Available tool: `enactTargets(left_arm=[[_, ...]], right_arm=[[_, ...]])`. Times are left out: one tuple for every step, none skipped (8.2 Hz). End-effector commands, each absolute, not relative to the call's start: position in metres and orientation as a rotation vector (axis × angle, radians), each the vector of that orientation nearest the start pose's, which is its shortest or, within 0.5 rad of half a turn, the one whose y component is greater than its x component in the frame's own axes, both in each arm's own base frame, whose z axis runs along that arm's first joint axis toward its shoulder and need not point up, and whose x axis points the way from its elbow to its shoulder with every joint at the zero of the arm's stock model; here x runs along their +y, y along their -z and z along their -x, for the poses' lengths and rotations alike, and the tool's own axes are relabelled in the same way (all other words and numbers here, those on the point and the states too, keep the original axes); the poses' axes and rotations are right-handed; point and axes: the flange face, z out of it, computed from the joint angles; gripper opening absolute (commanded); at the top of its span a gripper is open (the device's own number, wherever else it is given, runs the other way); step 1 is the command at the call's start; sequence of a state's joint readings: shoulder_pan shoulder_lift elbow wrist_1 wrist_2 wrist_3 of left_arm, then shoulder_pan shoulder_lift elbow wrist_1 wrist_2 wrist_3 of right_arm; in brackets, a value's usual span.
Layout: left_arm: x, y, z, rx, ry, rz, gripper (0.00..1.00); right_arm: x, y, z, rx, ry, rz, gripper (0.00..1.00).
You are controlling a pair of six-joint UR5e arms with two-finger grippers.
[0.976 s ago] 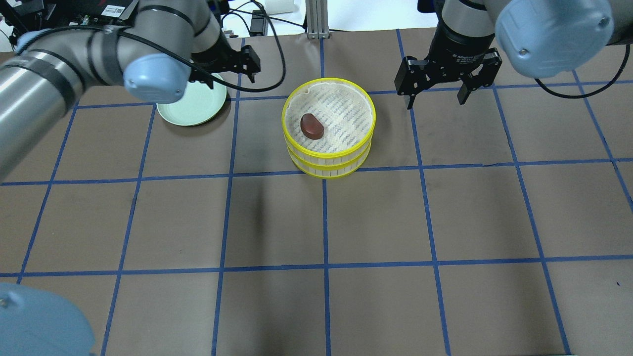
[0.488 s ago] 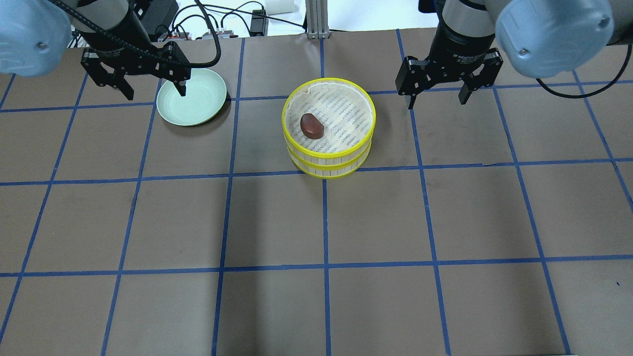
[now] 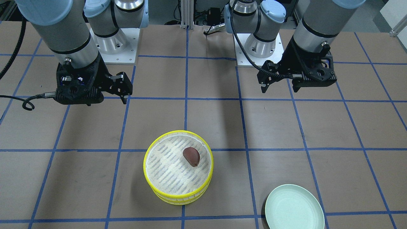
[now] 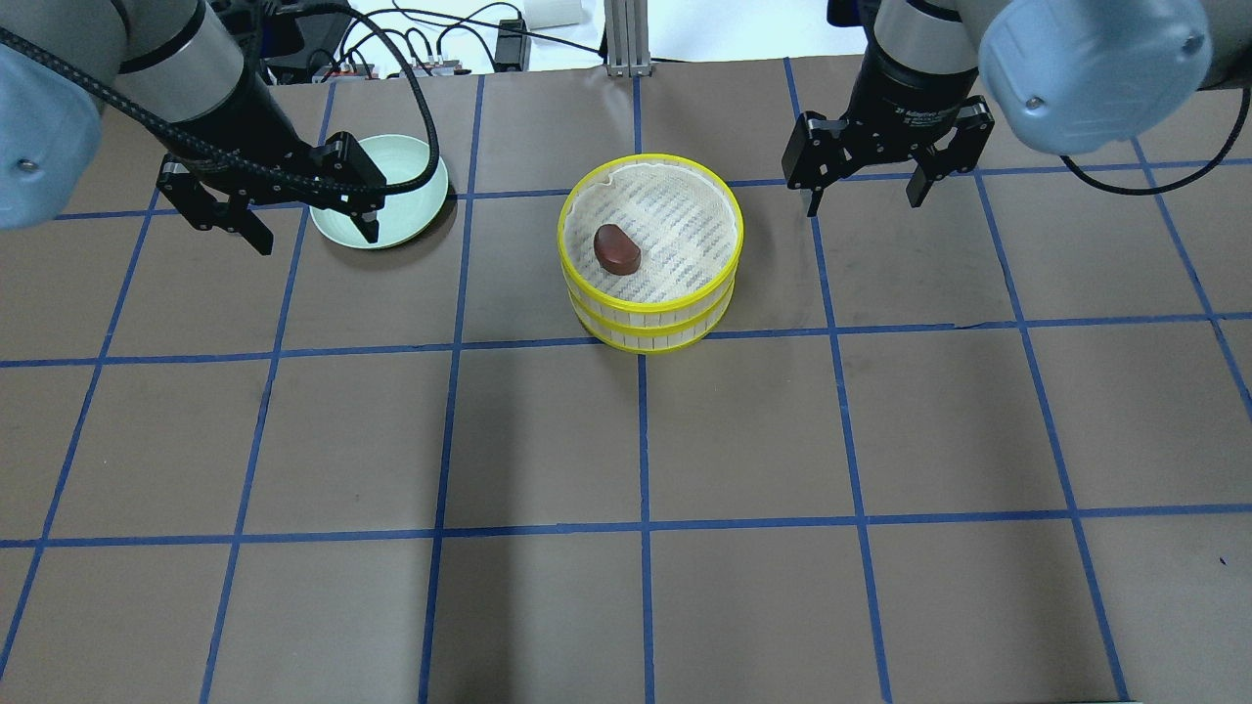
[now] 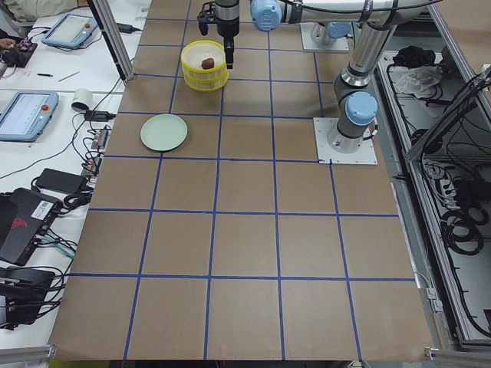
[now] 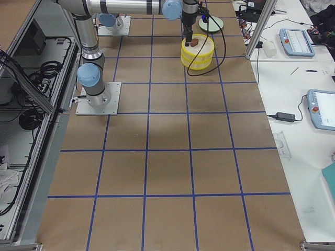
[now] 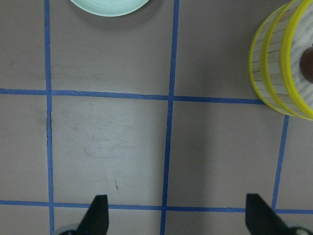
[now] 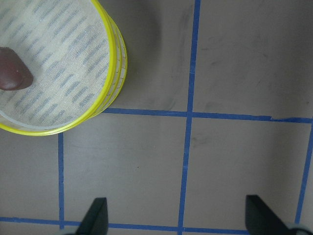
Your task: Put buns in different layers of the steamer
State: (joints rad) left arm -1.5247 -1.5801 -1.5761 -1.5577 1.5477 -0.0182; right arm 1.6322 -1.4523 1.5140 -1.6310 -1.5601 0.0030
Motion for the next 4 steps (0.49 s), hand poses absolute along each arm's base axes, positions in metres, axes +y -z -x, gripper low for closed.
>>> enactTargets(left_arm=[[-0.4956, -0.4831, 0.1126, 3.16, 0.0, 0.099, 1.0], [-0.4955, -0.4829, 0.1123, 3.157, -0.002, 0.092, 1.0], [-0.4957, -0.4824, 0.1125, 3.166, -0.002, 0.095, 1.0], [-0.4963, -0.4818, 0.1117, 3.159, -0.002, 0.095, 1.0]], right_arm=[[-0.5323, -0.4599, -0.1673, 3.13, -0.005, 0.091, 1.0], [-0.5324, -0.4601, -0.1675, 3.128, -0.003, 0.091, 1.0], [-0.5323, -0.4599, -0.1673, 3.13, -0.005, 0.091, 1.0], [-0.5318, -0.4607, -0.1673, 3.13, -0.003, 0.091, 1.0]])
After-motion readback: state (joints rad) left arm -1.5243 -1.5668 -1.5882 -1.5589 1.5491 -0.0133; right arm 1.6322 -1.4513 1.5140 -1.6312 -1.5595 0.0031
